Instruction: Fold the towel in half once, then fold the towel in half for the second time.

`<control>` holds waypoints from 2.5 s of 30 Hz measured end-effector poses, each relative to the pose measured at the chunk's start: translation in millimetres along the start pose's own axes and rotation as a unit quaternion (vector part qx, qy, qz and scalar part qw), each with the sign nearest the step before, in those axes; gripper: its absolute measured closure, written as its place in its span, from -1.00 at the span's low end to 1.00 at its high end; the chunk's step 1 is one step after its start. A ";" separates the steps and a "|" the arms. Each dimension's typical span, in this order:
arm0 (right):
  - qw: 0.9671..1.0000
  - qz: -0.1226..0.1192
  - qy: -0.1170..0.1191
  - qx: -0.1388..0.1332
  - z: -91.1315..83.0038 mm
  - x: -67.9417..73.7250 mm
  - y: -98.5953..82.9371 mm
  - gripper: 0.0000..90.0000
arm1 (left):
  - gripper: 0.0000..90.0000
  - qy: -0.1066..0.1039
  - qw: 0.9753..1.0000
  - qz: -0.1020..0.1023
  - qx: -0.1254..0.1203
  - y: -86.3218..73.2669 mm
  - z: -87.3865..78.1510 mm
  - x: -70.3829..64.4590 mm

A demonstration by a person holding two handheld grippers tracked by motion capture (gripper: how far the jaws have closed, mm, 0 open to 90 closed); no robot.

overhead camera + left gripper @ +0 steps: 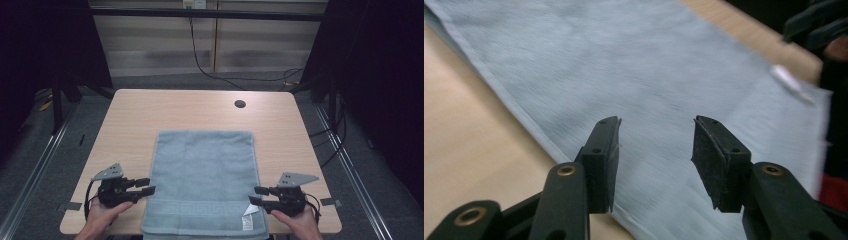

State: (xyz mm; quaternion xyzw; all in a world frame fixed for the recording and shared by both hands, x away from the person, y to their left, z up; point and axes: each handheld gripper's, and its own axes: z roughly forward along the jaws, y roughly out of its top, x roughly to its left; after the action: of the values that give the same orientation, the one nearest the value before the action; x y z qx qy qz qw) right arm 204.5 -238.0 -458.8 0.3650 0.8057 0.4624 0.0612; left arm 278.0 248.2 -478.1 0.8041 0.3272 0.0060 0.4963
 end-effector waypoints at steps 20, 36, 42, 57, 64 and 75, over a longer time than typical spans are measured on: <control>0.996 0.018 -0.056 0.063 102.1 -76.8 51.5 0.25 | 0.53 0.068 0.997 0.001 0.049 30.4 64.7 60.5; 0.996 0.001 -0.048 0.076 77.3 -49.9 19.1 0.24 | 0.54 0.044 0.996 0.031 0.068 7.2 52.3 18.9; 0.996 0.002 -0.026 0.084 62.7 -26.4 3.8 0.24 | 0.55 0.020 0.996 0.030 0.076 -7.0 37.3 2.5; 0.997 -0.011 -0.050 0.051 34.1 -27.7 14.2 0.28 | 0.34 0.012 0.999 -0.001 0.048 11.7 23.1 -0.6; 0.993 0.007 -0.108 0.051 47.7 -75.7 38.1 0.21 | 0.27 0.058 0.998 0.004 0.025 46.4 46.0 35.1; 0.991 0.024 -0.100 0.082 71.6 -100.7 31.0 0.13 | -0.04 0.084 0.994 0.020 0.069 39.4 74.7 51.6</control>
State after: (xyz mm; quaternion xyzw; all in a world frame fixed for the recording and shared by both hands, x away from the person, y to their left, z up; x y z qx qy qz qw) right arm 325.4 -243.3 -498.8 0.4323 0.8218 0.3573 0.1002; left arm 364.0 204.7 -500.7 0.8395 0.3509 0.0607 0.4104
